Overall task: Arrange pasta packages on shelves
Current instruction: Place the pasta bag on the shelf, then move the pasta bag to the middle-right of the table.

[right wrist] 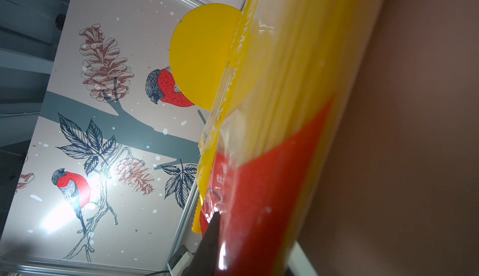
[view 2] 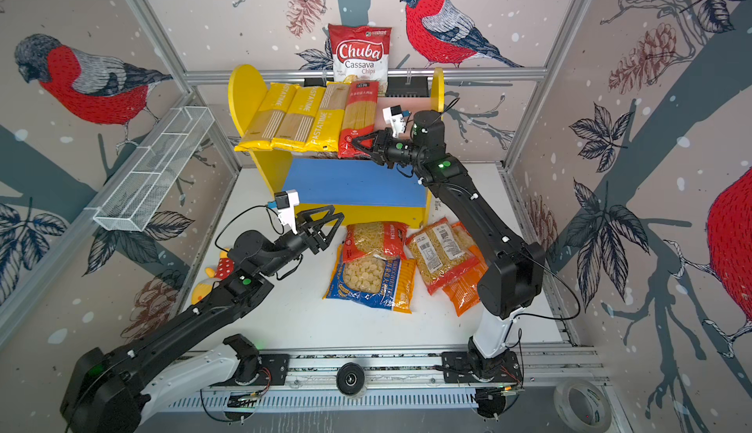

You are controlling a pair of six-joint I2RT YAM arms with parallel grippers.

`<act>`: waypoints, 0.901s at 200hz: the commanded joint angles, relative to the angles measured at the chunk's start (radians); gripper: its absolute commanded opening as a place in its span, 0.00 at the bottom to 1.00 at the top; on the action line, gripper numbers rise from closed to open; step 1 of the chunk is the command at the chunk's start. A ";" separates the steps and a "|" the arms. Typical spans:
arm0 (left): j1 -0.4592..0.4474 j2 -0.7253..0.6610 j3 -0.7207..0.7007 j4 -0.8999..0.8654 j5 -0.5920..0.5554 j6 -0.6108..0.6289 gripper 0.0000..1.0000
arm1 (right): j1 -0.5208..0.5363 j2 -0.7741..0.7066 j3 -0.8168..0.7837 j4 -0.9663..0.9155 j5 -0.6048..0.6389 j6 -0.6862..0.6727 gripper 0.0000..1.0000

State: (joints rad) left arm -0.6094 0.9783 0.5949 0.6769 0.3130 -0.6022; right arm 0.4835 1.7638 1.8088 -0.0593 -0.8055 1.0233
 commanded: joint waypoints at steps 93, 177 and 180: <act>-0.060 0.012 0.029 -0.063 -0.089 0.121 0.71 | -0.026 -0.237 -0.301 0.138 0.041 -0.087 0.76; -0.245 0.132 0.017 -0.069 -0.251 0.267 0.71 | -0.058 -0.661 -0.793 -0.056 0.119 -0.345 0.79; -0.249 0.140 0.016 -0.070 -0.253 0.267 0.71 | -0.067 -0.668 -0.813 -0.070 0.135 -0.349 0.79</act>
State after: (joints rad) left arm -0.8368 1.0859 0.6201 0.5762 0.0990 -0.3733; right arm 0.4400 1.1408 1.1027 -0.0208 -0.7403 0.7750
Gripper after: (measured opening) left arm 0.713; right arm 0.800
